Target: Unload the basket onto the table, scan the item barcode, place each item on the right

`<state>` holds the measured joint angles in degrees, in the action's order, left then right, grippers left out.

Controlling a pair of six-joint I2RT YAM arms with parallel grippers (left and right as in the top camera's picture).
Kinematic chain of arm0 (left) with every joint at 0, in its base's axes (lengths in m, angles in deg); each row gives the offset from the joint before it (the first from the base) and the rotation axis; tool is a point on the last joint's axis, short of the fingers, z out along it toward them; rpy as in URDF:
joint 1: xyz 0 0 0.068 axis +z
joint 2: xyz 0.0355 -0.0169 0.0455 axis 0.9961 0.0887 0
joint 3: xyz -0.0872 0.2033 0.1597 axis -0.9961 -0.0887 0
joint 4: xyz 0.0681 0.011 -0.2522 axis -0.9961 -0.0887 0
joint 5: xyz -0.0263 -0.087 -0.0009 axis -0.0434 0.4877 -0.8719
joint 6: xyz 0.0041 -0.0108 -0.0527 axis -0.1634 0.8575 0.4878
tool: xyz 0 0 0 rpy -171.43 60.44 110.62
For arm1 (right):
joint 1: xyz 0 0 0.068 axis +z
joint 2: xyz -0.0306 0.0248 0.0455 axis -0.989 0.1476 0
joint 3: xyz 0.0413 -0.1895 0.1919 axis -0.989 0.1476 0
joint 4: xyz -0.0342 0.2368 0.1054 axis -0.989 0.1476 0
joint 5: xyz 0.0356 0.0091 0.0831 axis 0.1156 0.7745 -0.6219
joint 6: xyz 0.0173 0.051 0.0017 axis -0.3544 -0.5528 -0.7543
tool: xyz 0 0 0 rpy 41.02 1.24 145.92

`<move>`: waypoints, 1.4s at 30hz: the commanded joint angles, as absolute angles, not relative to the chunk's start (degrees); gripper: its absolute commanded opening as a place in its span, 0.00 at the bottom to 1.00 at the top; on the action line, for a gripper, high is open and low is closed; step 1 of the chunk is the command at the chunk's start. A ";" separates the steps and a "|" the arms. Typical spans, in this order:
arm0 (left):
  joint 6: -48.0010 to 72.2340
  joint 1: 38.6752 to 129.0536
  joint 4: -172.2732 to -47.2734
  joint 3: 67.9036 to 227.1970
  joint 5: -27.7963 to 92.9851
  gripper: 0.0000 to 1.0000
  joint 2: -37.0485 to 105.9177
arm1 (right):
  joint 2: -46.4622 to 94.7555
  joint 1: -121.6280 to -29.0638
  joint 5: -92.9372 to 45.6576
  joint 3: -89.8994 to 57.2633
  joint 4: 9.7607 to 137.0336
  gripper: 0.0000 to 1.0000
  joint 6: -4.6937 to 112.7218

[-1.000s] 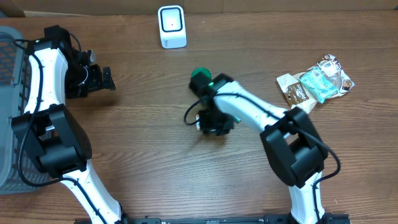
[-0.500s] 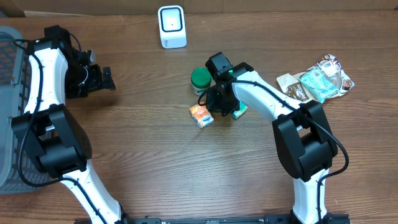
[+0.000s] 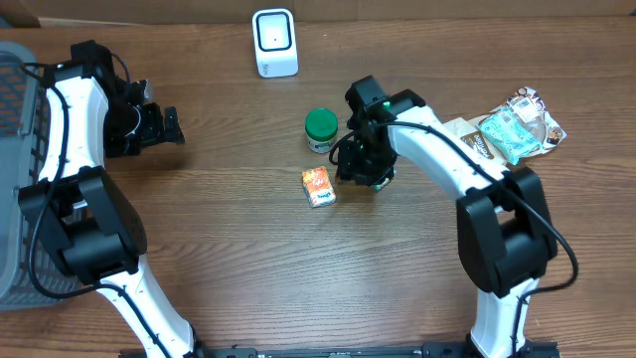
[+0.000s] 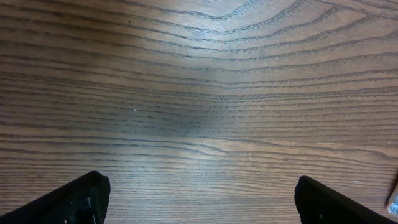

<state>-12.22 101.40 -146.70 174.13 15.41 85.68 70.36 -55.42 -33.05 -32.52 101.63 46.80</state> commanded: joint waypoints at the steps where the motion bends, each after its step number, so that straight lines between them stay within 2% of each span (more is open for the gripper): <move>1: -12.33 101.34 -146.68 174.65 15.44 1.00 84.91 | 68.26 -54.31 -35.87 -32.18 99.88 0.40 47.33; 18: -12.33 101.34 -146.68 174.65 15.44 1.00 84.91 | 68.57 -53.50 -42.71 -19.21 84.14 0.39 43.87; 23: -12.33 101.34 -146.68 174.65 15.44 0.99 84.91 | 68.59 -53.50 -40.39 -18.86 84.05 0.20 40.20; 35: -12.33 101.34 -146.68 174.65 15.44 0.99 84.91 | 71.85 -53.50 -41.46 -17.68 82.19 0.18 36.14; 39: -12.33 101.34 -146.68 174.65 15.44 1.00 84.91 | 71.89 -53.50 -41.90 -17.88 82.24 0.04 35.89; 42: -12.33 101.34 -146.68 174.65 15.46 1.00 84.91 | 71.89 -53.61 -43.37 -17.95 82.24 0.04 35.74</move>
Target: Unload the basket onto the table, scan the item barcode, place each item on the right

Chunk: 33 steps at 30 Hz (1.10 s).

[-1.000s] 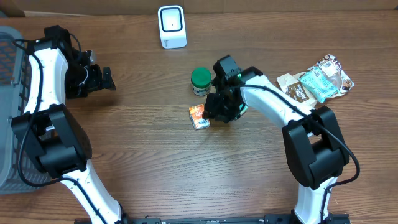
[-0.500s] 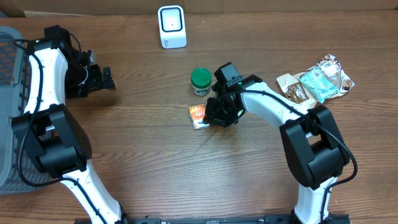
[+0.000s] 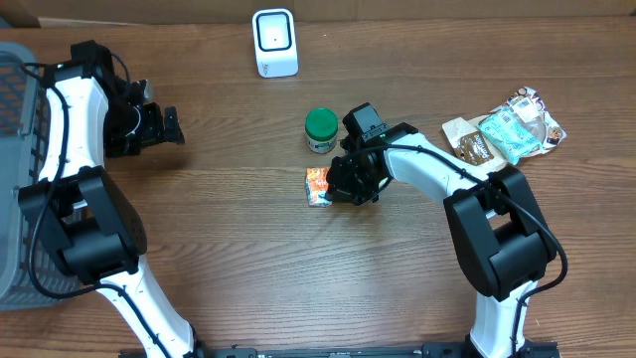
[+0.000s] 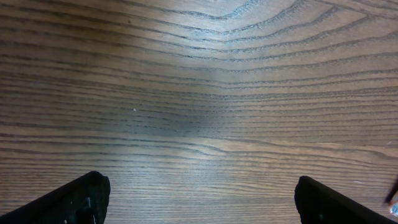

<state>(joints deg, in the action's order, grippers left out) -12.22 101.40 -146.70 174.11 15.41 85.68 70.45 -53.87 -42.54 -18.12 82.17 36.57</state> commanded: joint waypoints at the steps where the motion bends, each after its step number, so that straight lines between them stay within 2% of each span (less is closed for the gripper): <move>1: -12.33 101.34 -146.68 174.65 15.44 1.00 84.91 | 71.89 -53.67 -44.00 -17.95 82.26 0.04 35.76; 11: -12.33 101.34 -146.68 174.65 15.44 1.00 84.91 | 67.70 -57.67 -67.12 -20.13 83.09 0.04 48.75; 22: -12.33 101.34 -146.68 174.65 15.44 0.99 84.91 | 58.23 -64.10 -88.17 -20.70 79.62 0.04 48.94; 30: -12.33 101.34 -146.68 174.65 15.44 1.00 84.91 | 57.29 -69.52 -104.35 -20.70 75.07 0.04 48.88; 33: -12.33 101.34 -146.68 174.65 15.44 1.00 84.91 | 57.18 -70.42 -105.53 -20.77 74.50 0.04 48.22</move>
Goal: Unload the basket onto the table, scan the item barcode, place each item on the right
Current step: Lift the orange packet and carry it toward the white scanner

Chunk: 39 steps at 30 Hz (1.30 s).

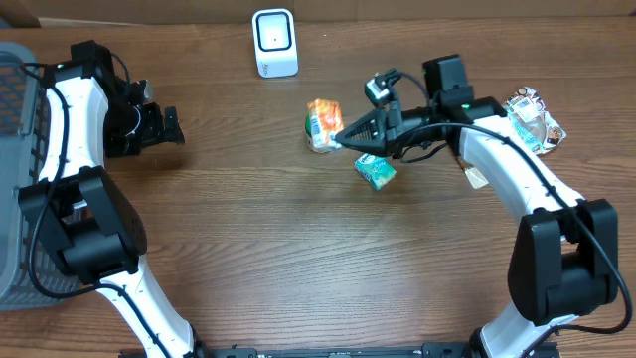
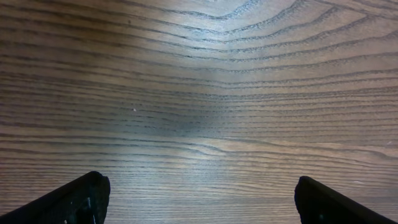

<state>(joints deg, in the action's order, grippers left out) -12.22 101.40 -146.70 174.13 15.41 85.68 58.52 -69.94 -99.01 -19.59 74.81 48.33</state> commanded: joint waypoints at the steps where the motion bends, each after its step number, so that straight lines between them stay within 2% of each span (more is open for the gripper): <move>1: -12.33 101.34 -146.68 174.65 15.44 0.99 84.91 | 57.07 -70.50 -105.53 -20.77 74.50 0.04 48.24; 25: -12.33 101.34 -146.68 174.65 15.44 1.00 84.91 | 57.07 -70.48 -105.37 -20.77 72.14 0.04 48.27; 27: -12.33 101.34 -146.68 174.65 15.44 1.00 84.91 | 57.07 -70.42 -99.76 -20.74 72.27 0.04 48.27; 28: -12.33 101.34 -146.68 174.65 15.44 1.00 84.91 | 57.07 -70.18 -90.47 -20.74 74.54 0.04 48.27; 32: -12.33 101.34 -146.68 174.65 15.44 0.99 84.91 | 57.07 -68.93 -71.47 -20.74 81.39 0.04 48.29; 39: -12.33 101.34 -146.68 174.65 15.44 1.00 84.91 | 57.10 -66.88 -56.61 -28.22 92.27 0.04 48.92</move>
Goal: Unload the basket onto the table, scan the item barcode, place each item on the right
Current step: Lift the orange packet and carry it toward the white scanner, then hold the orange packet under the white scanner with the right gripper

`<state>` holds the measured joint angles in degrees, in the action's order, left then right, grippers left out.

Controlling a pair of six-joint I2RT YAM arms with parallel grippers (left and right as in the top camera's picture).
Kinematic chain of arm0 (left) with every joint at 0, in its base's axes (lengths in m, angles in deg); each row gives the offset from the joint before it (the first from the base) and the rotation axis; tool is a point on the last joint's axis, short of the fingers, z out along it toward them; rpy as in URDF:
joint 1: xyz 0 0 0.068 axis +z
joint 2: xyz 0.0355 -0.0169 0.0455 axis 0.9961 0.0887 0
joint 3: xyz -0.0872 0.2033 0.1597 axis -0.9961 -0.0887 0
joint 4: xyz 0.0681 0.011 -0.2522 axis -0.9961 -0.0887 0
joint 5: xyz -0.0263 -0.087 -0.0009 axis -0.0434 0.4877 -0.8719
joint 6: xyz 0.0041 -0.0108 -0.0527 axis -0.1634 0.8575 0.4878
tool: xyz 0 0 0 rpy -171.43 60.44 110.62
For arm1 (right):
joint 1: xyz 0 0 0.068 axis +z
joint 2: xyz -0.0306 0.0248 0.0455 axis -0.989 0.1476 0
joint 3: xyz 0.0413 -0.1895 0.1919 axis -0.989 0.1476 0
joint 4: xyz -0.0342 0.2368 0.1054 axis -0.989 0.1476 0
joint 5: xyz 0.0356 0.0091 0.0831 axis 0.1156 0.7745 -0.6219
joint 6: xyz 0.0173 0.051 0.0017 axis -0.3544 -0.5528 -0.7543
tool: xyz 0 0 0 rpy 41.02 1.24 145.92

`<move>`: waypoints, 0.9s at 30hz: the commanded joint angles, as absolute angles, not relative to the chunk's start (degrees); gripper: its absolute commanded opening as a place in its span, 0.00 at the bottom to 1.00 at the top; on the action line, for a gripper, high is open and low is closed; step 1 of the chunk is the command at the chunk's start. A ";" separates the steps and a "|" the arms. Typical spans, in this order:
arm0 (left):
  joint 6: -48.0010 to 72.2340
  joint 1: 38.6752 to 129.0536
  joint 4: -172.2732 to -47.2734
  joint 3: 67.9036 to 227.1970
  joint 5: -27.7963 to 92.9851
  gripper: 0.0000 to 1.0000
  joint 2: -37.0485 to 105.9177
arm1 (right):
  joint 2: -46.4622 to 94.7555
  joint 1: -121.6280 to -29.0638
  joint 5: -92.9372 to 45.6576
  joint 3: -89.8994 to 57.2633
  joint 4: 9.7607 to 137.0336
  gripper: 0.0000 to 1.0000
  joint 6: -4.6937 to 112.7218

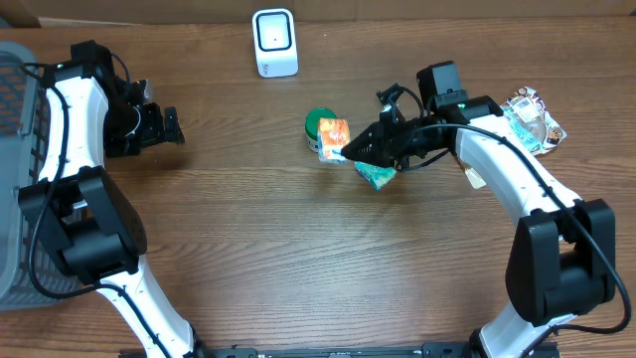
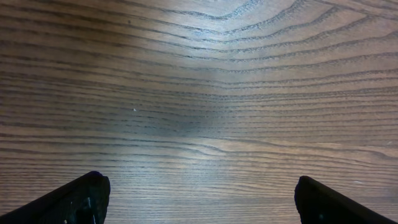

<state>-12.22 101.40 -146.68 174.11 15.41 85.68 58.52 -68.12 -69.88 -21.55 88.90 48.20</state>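
Note:
My right gripper (image 1: 344, 147) is shut on a small orange box (image 1: 333, 135), holding it off the table just in front of a green-lidded jar (image 1: 317, 122). The white barcode scanner (image 1: 274, 43) stands at the table's far edge, well beyond the box. At the far left my left gripper (image 1: 165, 125) is open, away from the box. In the left wrist view its two dark fingers (image 2: 81, 199) stand wide apart at the bottom corners over bare wood, with nothing between them.
A teal packet (image 1: 377, 176) lies on the table under the right gripper. A pile of snack packets (image 1: 519, 119) sits at the right edge. A grey basket (image 1: 14, 149) stands along the left side.
The orange box, still in my right gripper, has shifted a little right and toward the front, now partly uncovering the jar's green lid. The left arm has not moved.
The orange box first lay on the table in front of the jar, my right gripper just right of it. Then the gripper was down on the box. Then the box was held up over the jar, a teal packet on the table below, and now sits slightly nearer.

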 commanded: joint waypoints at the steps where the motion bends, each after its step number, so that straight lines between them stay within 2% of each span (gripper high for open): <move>1: -12.33 101.34 -146.68 174.65 15.44 0.99 84.91 | 57.10 -66.22 -52.35 -31.32 95.35 0.04 48.97; 6: -12.33 101.34 -146.68 174.65 15.46 1.00 84.91 | 57.38 -61.74 -27.45 -47.48 104.01 0.04 47.57; 8: -12.33 101.34 -146.68 174.65 15.44 1.00 84.91 | 59.00 -57.61 -11.78 -55.82 103.72 0.04 46.80; 11: -12.33 101.34 -146.68 174.65 15.44 1.00 84.91 | 61.95 -53.54 -1.18 -61.03 100.23 0.04 48.94; 18: -12.33 101.34 -146.68 174.65 15.44 1.00 84.91 | 72.07 -48.49 14.95 -61.59 80.60 0.04 63.28; 22: -12.33 101.34 -146.68 174.65 15.46 1.00 84.91 | 79.11 -46.99 20.08 -61.55 63.90 0.04 75.81; 27: -12.33 101.34 -146.68 174.65 15.44 0.99 84.91 | 87.94 -46.48 20.33 -61.55 43.22 0.04 100.24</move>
<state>-12.22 101.40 -146.70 174.11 15.41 85.68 85.07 -47.07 16.76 -60.92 50.13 81.29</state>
